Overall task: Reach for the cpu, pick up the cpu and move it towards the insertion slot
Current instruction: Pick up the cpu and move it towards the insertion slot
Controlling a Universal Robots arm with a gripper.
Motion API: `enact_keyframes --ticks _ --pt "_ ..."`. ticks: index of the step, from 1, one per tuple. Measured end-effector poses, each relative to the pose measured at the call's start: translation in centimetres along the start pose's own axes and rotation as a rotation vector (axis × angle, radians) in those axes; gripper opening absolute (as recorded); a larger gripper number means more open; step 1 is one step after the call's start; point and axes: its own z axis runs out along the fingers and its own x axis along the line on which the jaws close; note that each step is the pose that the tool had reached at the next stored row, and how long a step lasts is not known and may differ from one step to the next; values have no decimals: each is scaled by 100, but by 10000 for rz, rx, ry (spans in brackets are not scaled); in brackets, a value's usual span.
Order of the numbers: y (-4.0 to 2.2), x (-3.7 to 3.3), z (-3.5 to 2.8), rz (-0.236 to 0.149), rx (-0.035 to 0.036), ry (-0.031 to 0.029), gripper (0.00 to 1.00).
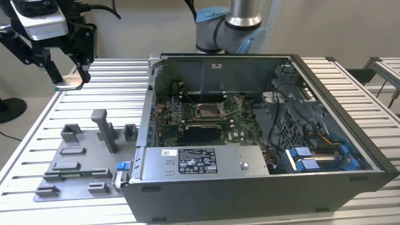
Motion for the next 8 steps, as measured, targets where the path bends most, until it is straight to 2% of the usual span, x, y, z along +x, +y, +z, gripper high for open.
enact_keyframes --ticks 8 --pt "7 -62 0 0 1 0 0"
